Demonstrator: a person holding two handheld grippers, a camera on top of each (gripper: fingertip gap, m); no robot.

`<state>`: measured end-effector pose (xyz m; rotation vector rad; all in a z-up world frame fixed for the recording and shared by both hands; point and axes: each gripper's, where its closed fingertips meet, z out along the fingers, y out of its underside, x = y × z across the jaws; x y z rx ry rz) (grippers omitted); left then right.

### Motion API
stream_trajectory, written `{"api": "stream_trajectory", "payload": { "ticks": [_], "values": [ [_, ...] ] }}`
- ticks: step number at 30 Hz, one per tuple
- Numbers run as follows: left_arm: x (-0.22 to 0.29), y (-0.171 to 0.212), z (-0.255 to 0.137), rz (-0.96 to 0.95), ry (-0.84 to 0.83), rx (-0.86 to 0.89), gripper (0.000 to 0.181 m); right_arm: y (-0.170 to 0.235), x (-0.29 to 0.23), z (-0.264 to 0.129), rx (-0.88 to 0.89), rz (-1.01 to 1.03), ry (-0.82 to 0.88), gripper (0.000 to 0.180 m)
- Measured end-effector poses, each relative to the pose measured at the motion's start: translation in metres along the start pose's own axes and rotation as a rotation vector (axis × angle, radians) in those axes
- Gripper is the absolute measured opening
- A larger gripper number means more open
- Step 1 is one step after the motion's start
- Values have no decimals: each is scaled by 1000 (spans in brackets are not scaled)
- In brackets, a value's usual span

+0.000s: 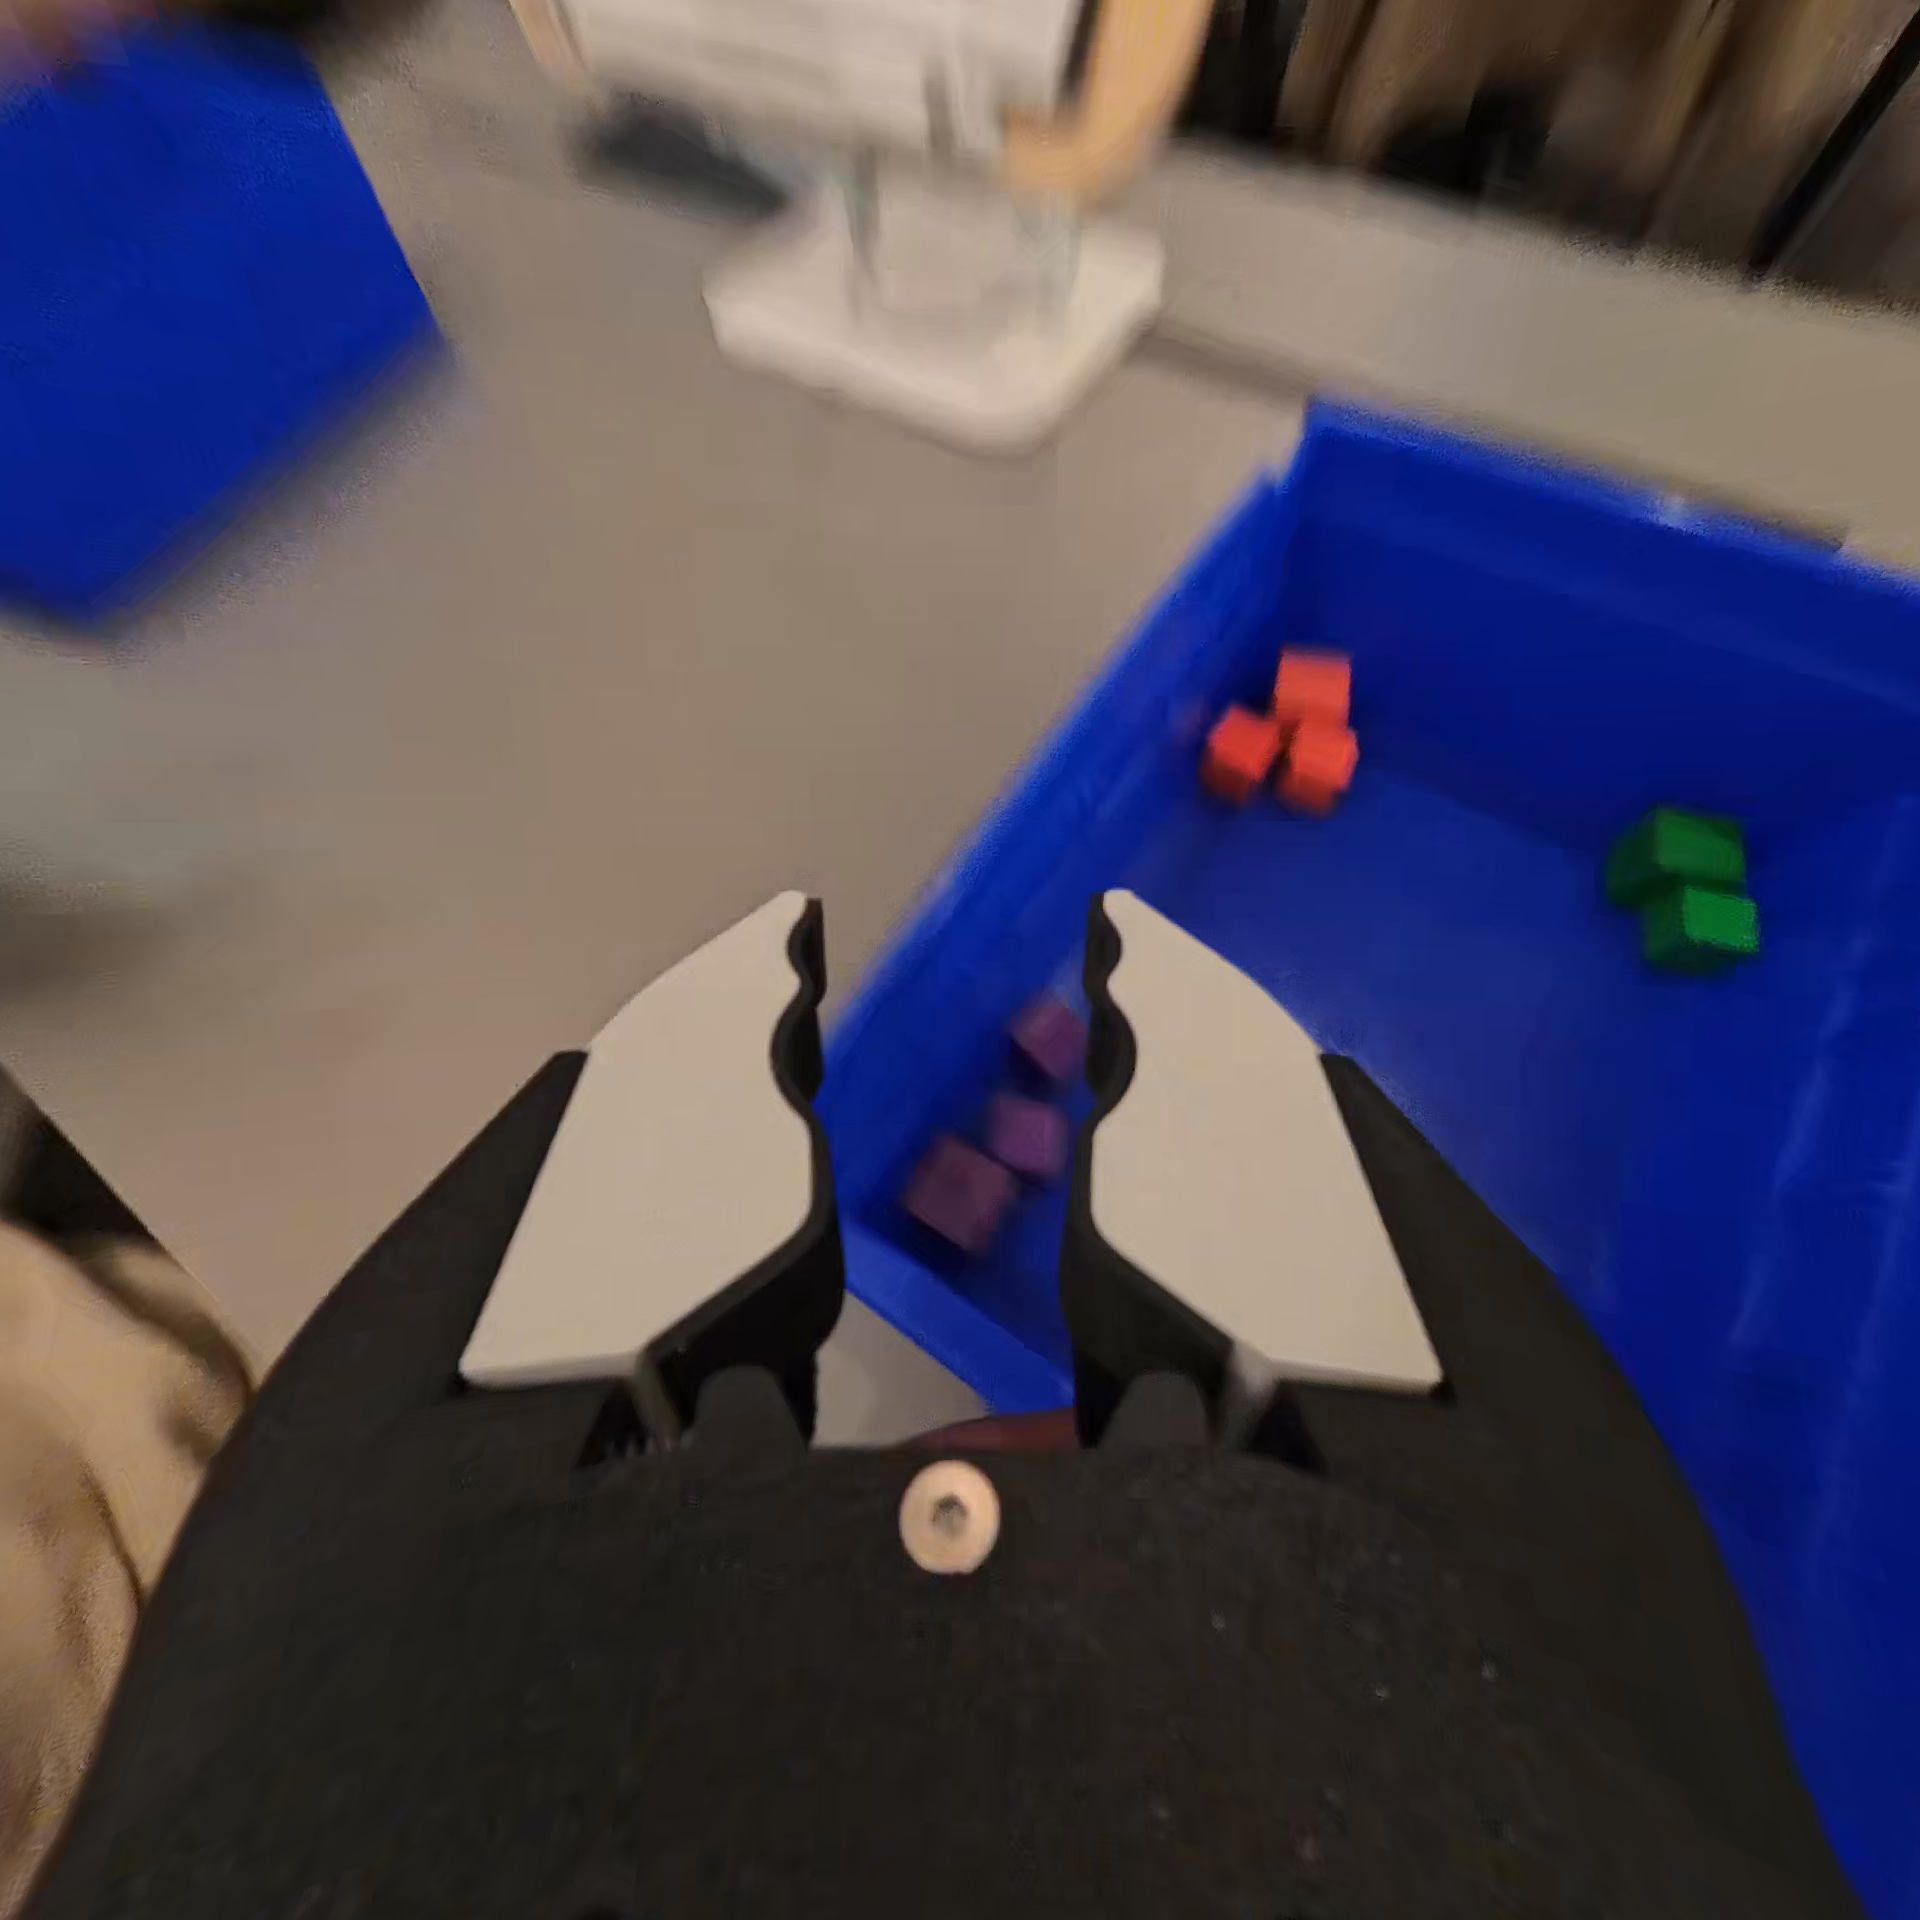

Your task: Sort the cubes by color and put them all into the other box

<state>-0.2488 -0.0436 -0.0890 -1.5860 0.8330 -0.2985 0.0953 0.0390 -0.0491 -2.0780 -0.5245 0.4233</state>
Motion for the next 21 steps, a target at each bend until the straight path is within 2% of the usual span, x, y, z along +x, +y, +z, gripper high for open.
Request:
{"api": "stream_trajectory", "payload": {
  "ticks": [2, 4, 7, 9, 16, 18, 21],
  "values": [
    [-10, 3, -1, -15, -58, -33, 47, -16, -50, -13, 301, 99, -87, 46],
    [-17, 7, -2, -36, -94, -53, 47, 0, -101, -8, 458, 200, -182, 41],
    [-22, 14, -1, -71, -103, -85, 47, 44, -156, 24, 368, 185, -207, 44],
    [-24, 20, -1, -98, -101, -108, 47, 60, -171, 31, 348, 160, -200, 42],
    [-46, 18, -11, -158, -136, -89, 47, 60, -173, 33, 318, 110, -191, 42],
    [-73, 2, -20, -168, -206, -23, 42, 62, -174, 33, 310, 100, -187, 42],
    [-161, -28, -40, -313, -436, 88, 34, 61, -177, 34, 305, 81, -188, 42]
  ]
}}
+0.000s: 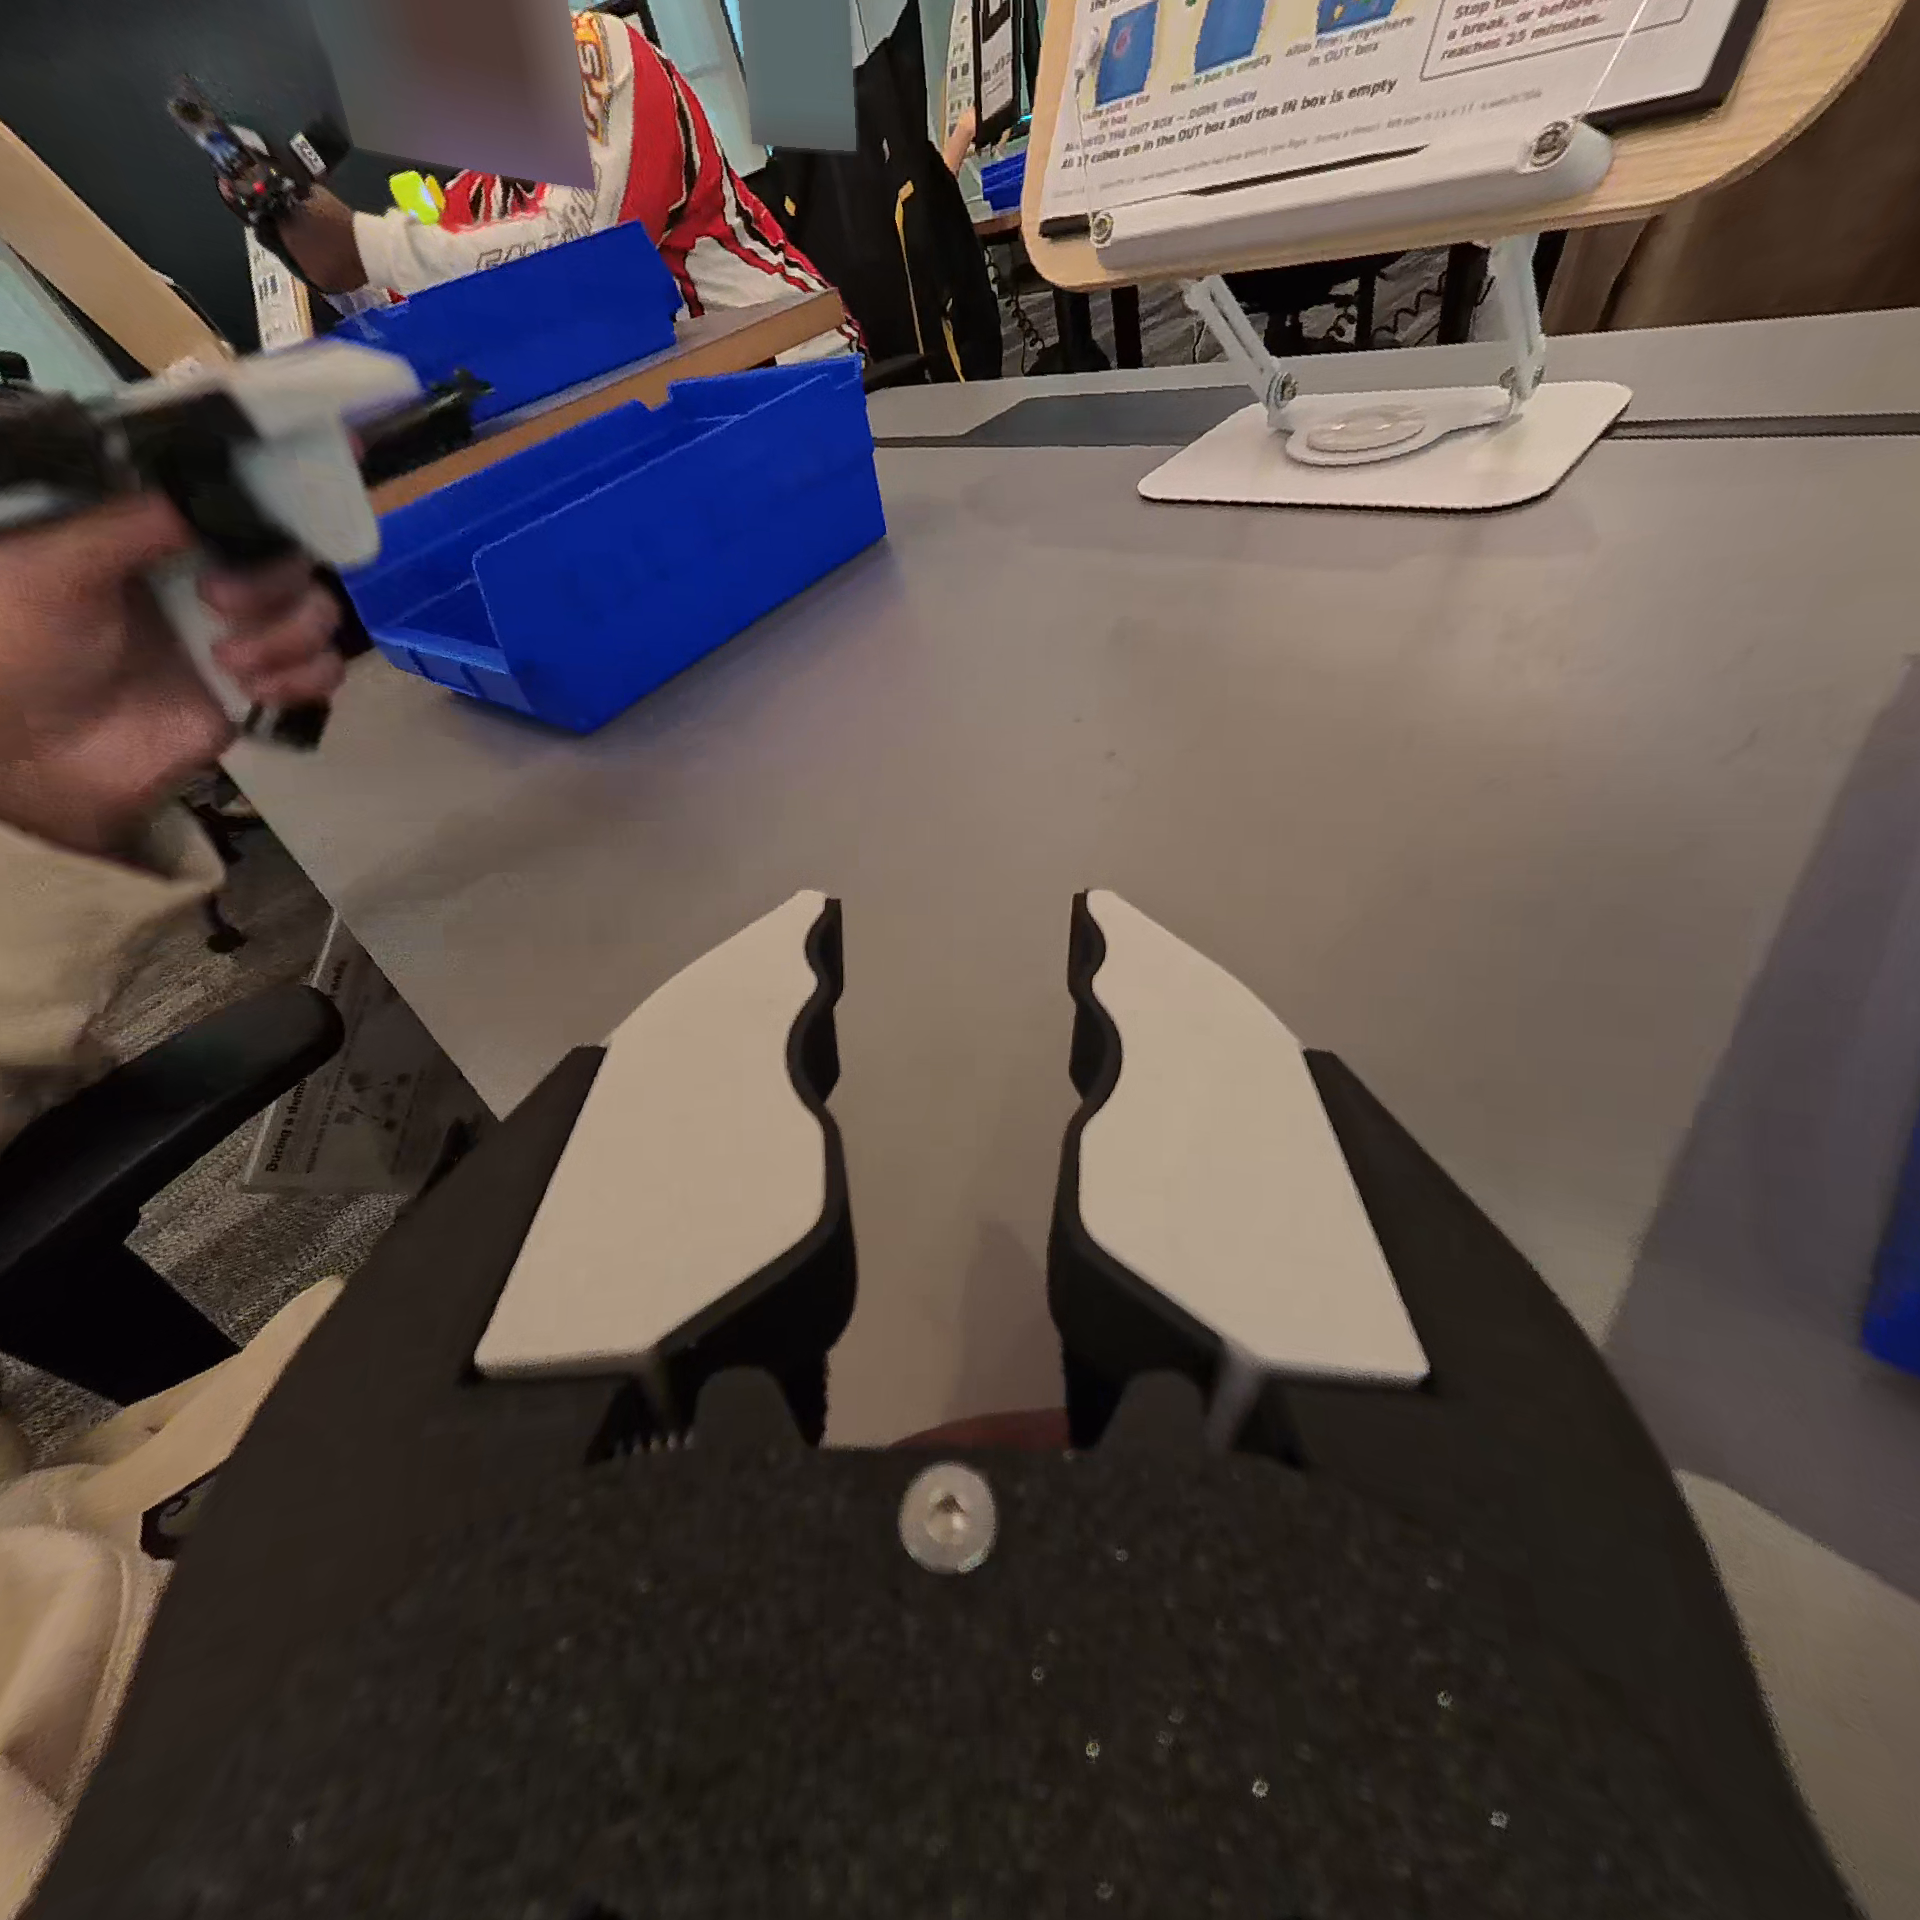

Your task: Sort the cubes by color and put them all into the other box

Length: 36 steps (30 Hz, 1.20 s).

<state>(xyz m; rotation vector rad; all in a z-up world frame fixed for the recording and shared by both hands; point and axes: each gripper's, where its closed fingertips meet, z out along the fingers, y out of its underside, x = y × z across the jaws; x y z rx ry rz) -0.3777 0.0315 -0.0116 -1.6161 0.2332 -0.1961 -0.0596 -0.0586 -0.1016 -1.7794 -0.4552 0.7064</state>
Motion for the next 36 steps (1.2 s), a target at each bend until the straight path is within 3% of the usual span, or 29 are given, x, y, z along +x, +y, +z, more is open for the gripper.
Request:
{"api": "stream_trajectory", "payload": {
  "ticks": [3, 6, 11, 14, 15, 16, 17, 18, 22, 25, 31, 36],
  "values": [
    [-94, -8, 44, -153, -241, -88, 50, 2, -6, 3, -14, 1, -32, 41],
    [-159, 36, 99, -279, -401, -314, 61, 9, -8, 6, -47, -16, -47, 41],
    [-207, 120, 156, -327, -600, -639, 60, 20, -8, 6, -86, 2, -74, 40],
    [-205, 143, 175, -396, -600, -743, 62, 22, -8, 5, -101, 11, -90, 40],
    [-206, 149, 178, -401, -610, -761, 60, 23, -7, 5, -106, 10, -90, 39],
    [-206, 157, 180, -399, -617, -791, 50, 23, -6, 4, -111, 10, -90, 39],
    [-207, 164, 180, -403, -615, -819, 24, 24, -6, 4, -115, 11, -90, 39],
    [-209, 166, 180, -403, -616, -811, 22, 24, -5, 3, -116, 12, -91, 39],
    [-205, 157, 176, -424, -507, -762, 22, 21, -2, 0, -109, 13, -88, 37],
    [-193, 118, 154, -301, -387, -642, 22, 19, 2, -2, -98, 16, -78, 36],
    [-116, 9, 58, 3, -123, -223, 21, 11, 8, -5, -73, 19, -48, 35],
    [-34, 2, -1, 158, -36, -83, 21, 5, 10, 0, -57, 21, -24, 34]
  ]
}}
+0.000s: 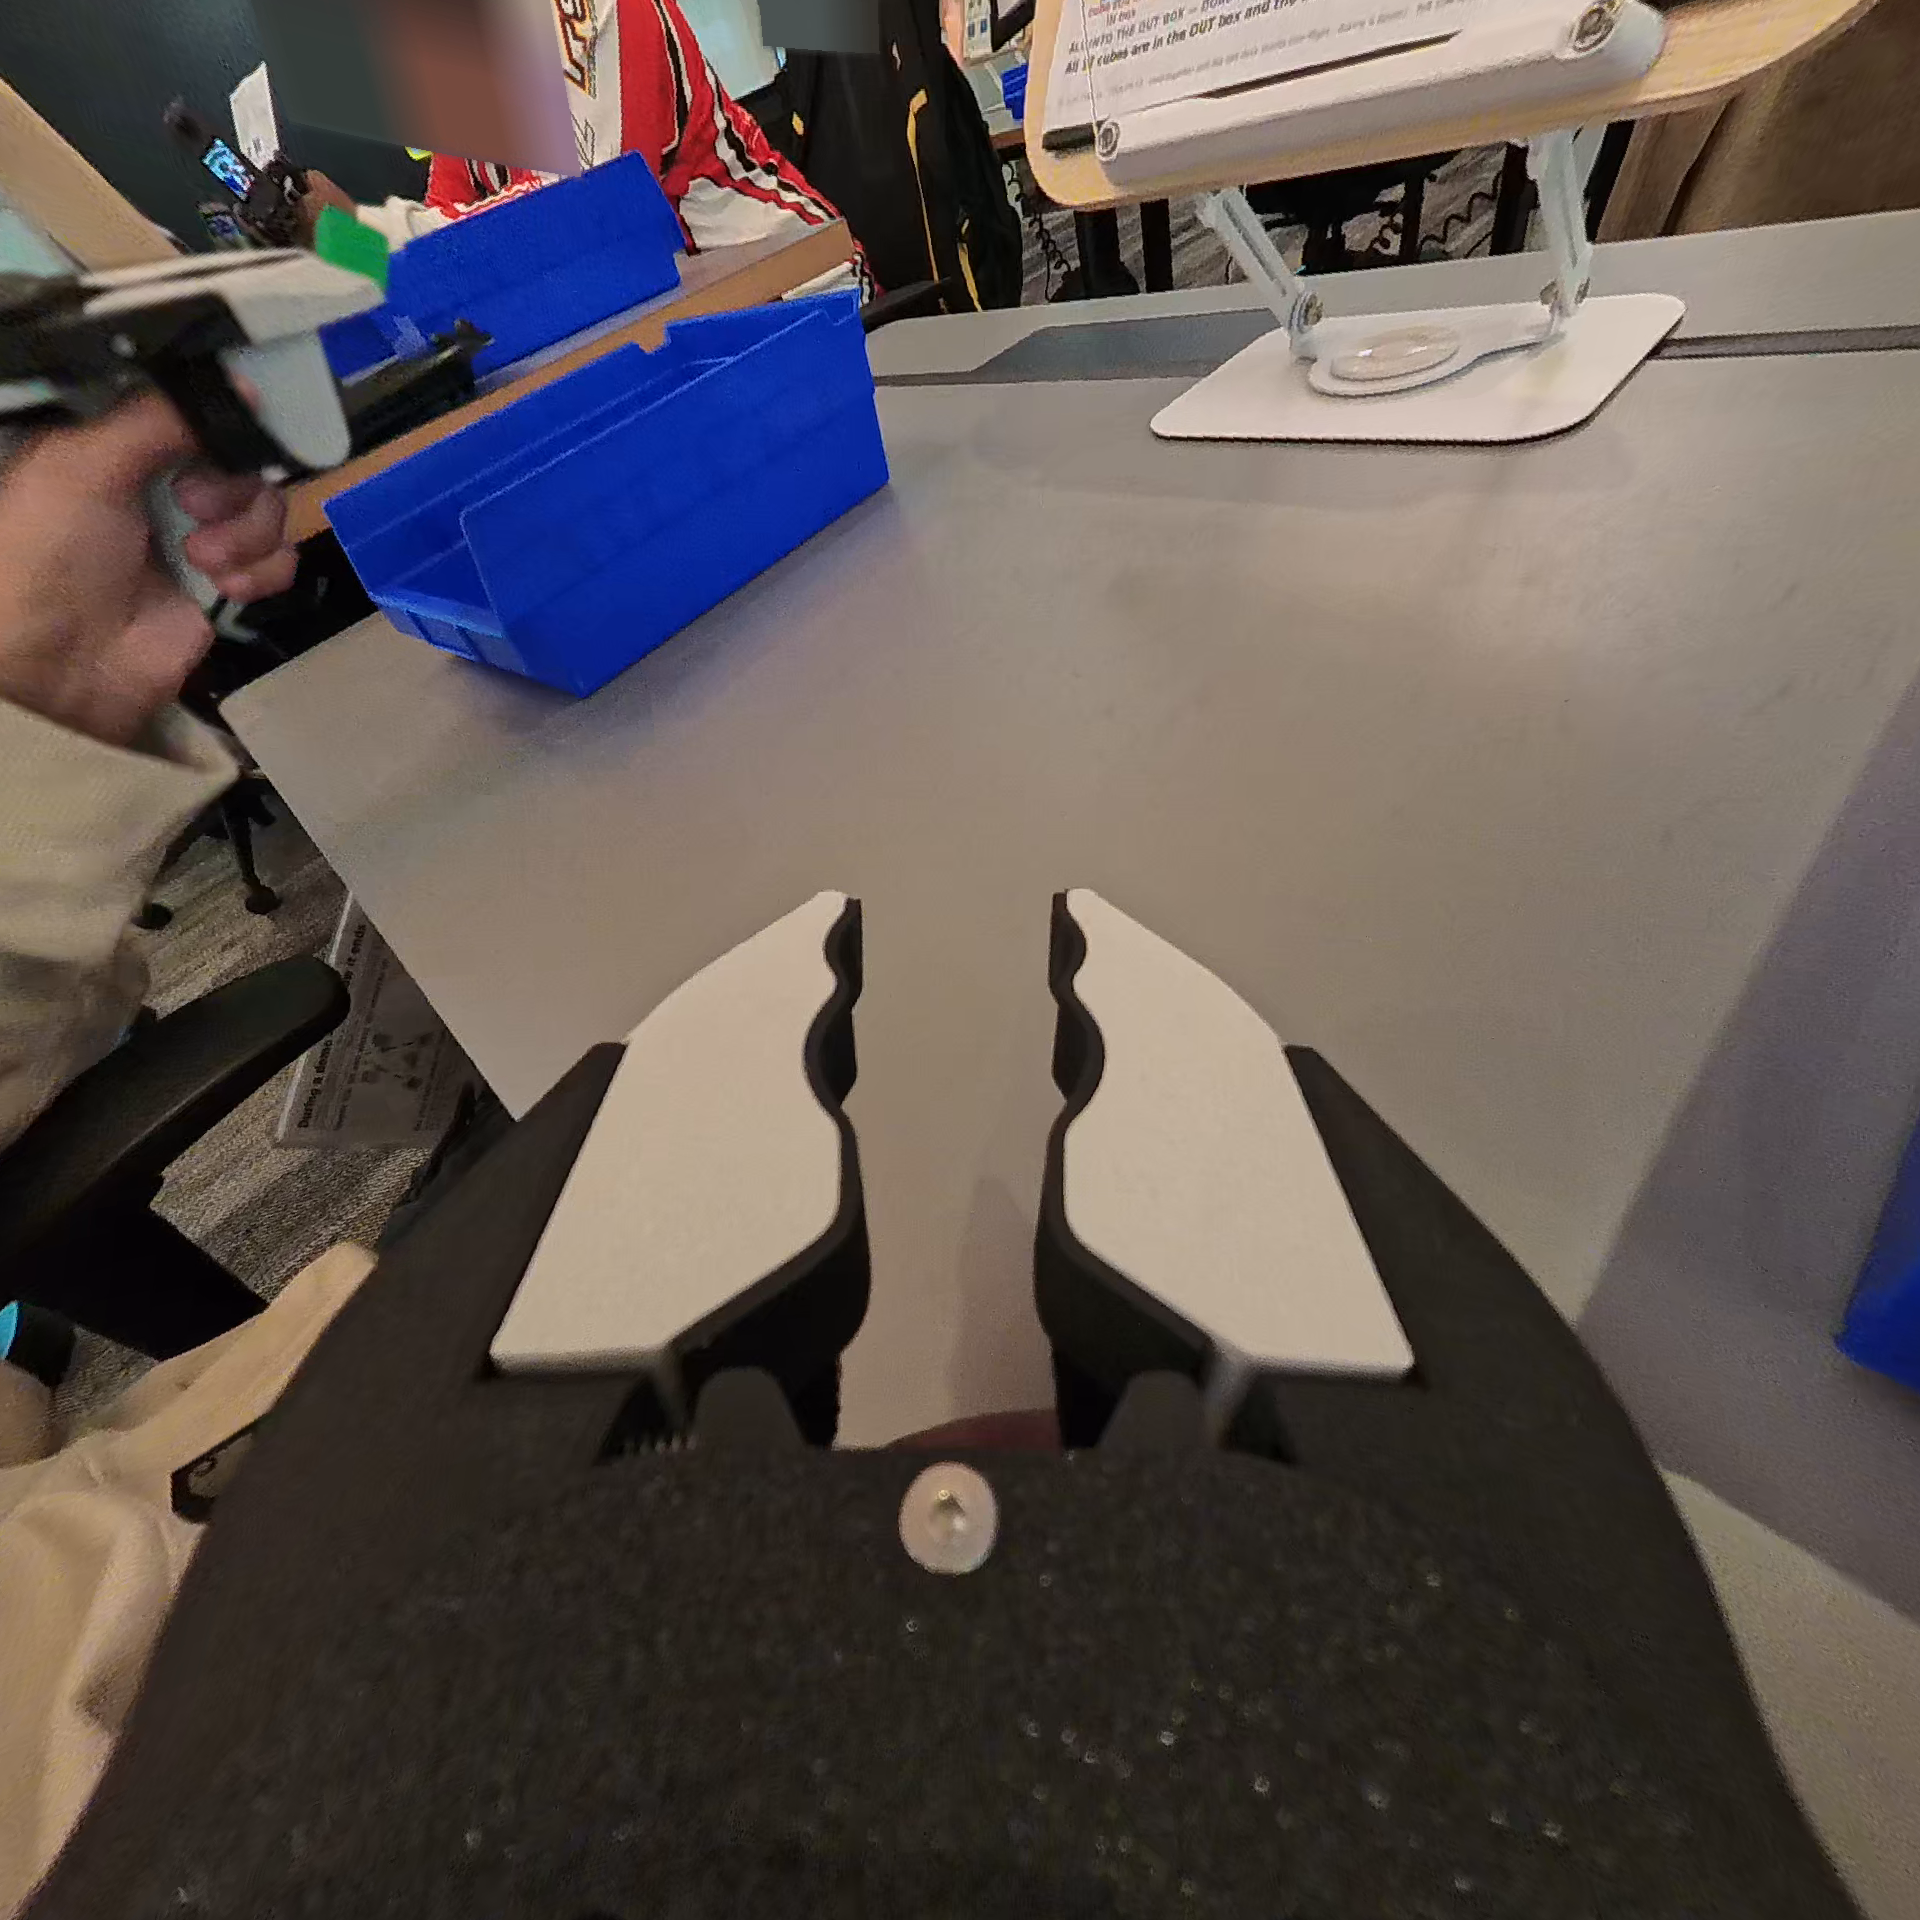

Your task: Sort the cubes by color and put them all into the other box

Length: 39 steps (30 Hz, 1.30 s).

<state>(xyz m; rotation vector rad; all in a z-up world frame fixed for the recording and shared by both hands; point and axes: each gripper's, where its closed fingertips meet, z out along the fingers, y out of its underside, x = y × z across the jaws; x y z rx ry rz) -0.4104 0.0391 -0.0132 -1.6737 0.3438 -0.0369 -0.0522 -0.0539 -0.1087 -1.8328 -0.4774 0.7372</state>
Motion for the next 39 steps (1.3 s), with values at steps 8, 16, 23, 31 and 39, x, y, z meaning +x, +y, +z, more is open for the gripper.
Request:
{"api": "stream_trajectory", "payload": {
  "ticks": [8, 16, 23, 31, 39],
  "values": [
    [69, 32, -22, 77, 159, -1, 21, 6, -3, 12, -24, 33, -7, 33],
    [148, 18, -15, 463, 594, 106, 21, -32, -68, 45, -123, 368, -530, 43],
    [227, 20, -10, 832, 909, 83, 21, -38, -89, 95, -291, 374, -629, 51],
    [251, 39, 2, 950, 924, 52, 0, -19, -95, 103, -311, 492, -719, 39],
    [223, 61, 3, 608, 757, -5, 0, 0, -49, 91, -294, 542, -565, 0]
  ]
}}
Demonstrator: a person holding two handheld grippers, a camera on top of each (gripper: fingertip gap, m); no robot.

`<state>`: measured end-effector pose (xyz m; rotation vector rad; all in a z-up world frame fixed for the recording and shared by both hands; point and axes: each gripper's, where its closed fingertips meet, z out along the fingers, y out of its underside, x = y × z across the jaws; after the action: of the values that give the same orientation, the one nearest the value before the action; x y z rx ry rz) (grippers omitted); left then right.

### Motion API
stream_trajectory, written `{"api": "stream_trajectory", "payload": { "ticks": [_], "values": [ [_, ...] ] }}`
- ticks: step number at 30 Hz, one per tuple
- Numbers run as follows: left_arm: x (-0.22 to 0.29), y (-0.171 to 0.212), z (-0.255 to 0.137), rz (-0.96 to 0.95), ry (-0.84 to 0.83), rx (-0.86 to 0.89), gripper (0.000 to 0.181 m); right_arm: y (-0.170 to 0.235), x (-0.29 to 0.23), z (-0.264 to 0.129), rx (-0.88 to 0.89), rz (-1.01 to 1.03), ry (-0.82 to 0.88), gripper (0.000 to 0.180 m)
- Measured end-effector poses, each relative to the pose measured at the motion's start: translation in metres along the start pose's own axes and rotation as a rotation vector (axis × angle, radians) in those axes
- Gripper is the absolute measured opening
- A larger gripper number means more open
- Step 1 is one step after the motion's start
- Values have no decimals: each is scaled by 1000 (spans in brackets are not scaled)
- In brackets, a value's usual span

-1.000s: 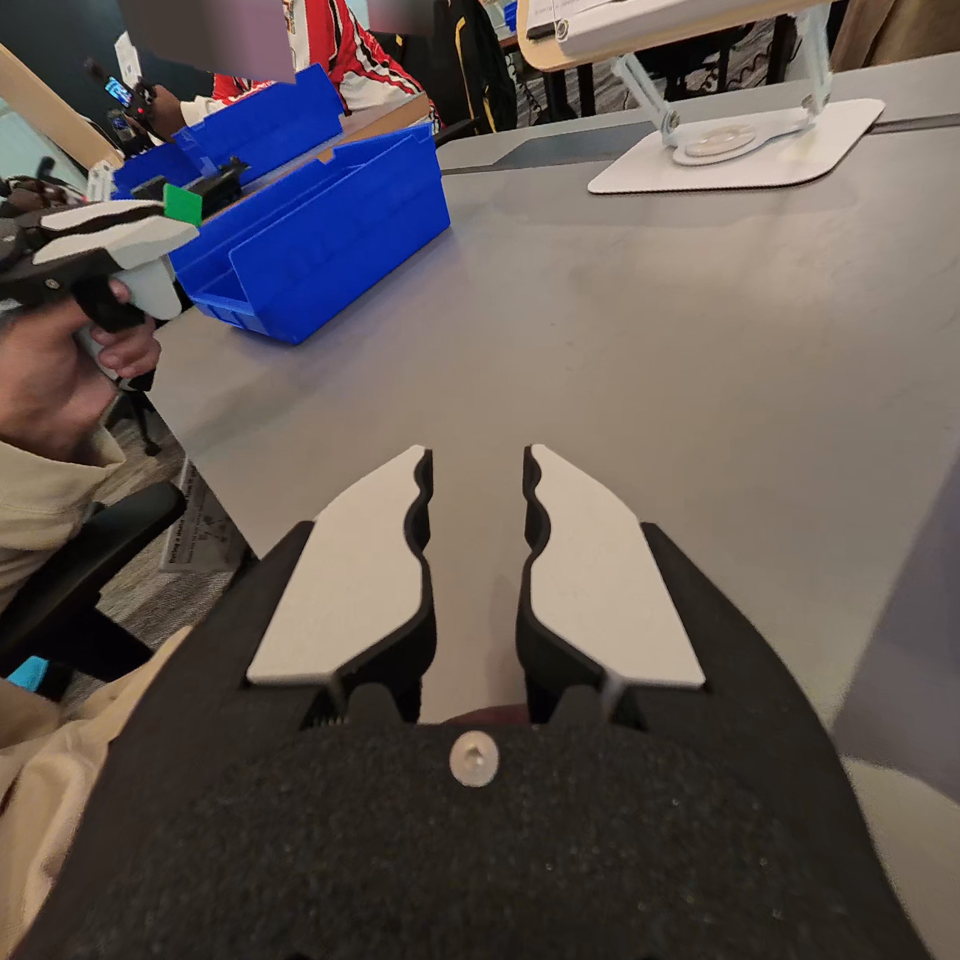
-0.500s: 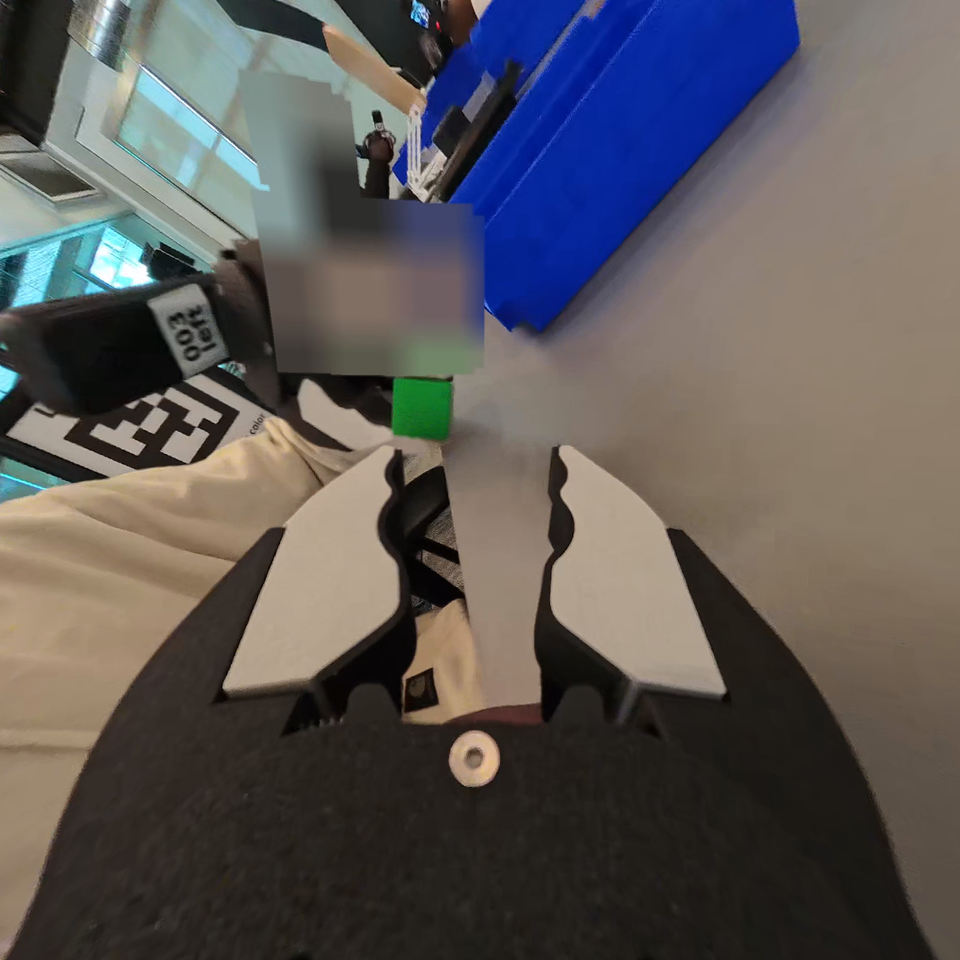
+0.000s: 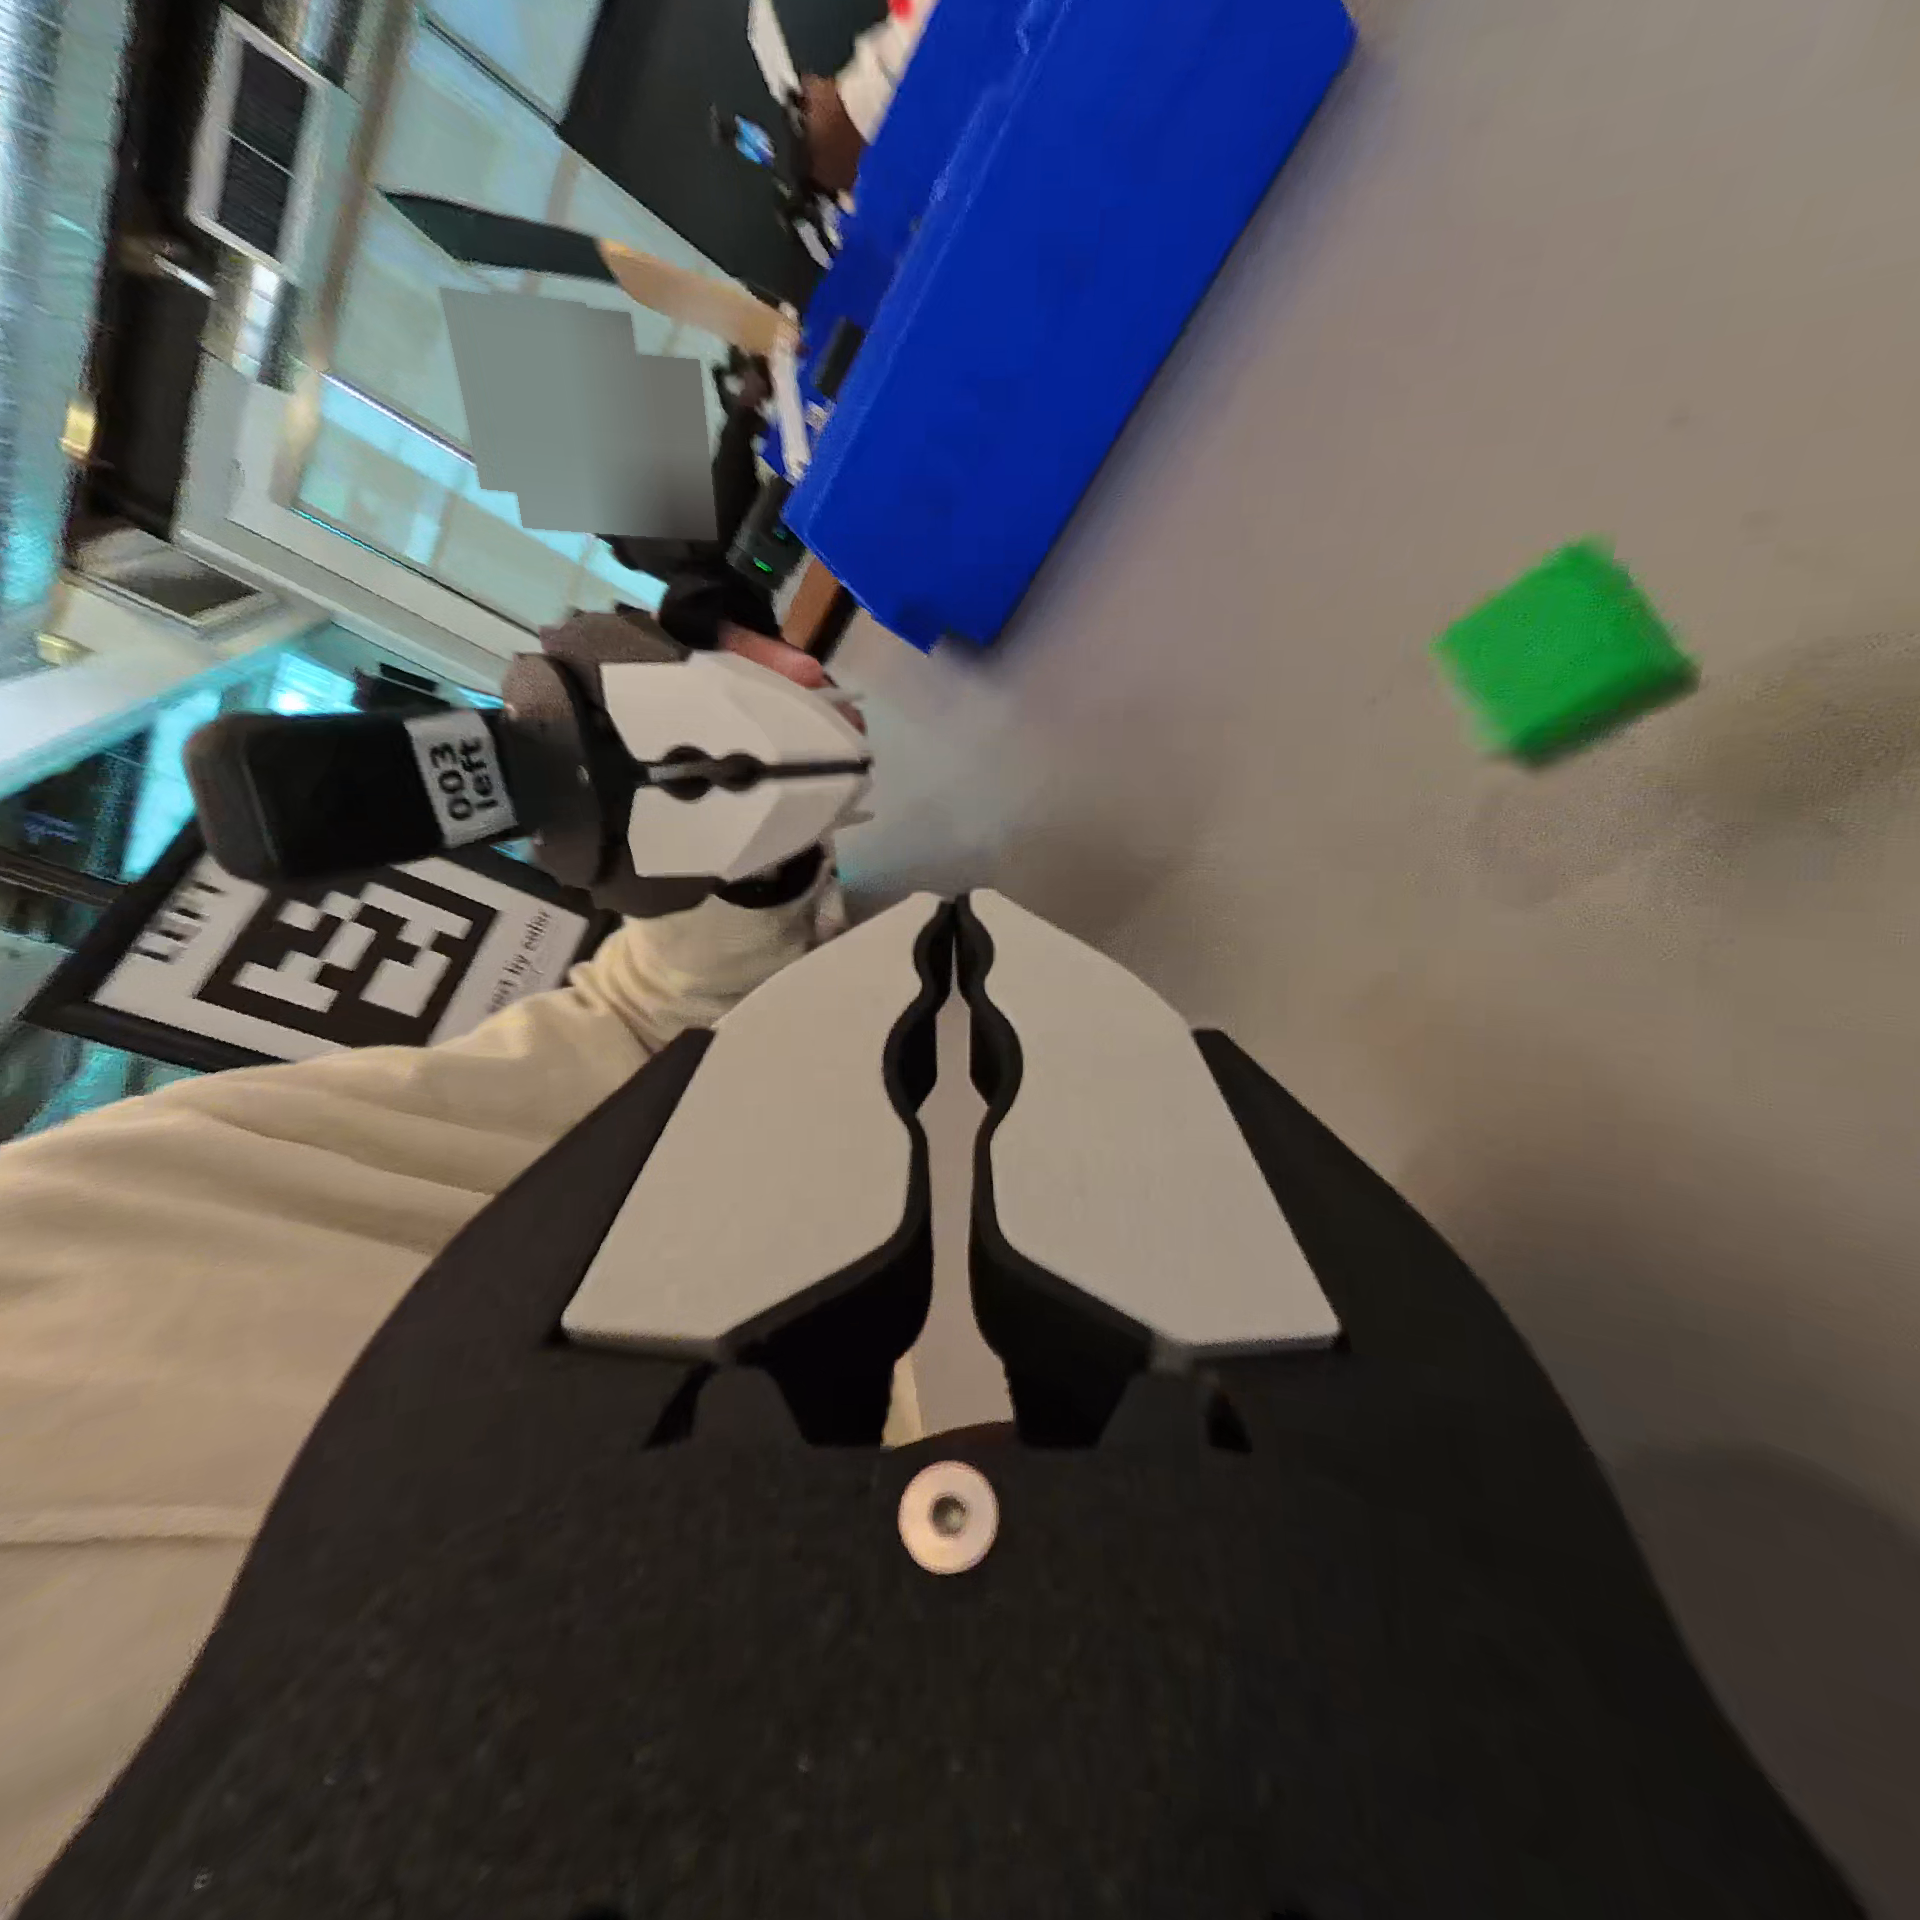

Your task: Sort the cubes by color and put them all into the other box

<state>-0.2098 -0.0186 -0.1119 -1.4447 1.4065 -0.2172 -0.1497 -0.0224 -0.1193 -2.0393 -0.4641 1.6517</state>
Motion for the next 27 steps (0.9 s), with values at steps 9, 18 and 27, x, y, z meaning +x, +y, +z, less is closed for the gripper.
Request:
{"api": "stream_trajectory", "payload": {
  "ticks": [9, 18, 27],
  "values": [
    [-13, 41, -29, -651, -287, -15, 59, 16, 8, -38, 105, -423, 448, 31],
    [-19, 50, -34, -658, -335, -49, 58, 14, 20, -43, 92, -526, 627, 39],
    [-12, 36, -31, -615, -281, -33, 54, -59, 81, -97, -726, -939, 918, 40]
  ]
}}
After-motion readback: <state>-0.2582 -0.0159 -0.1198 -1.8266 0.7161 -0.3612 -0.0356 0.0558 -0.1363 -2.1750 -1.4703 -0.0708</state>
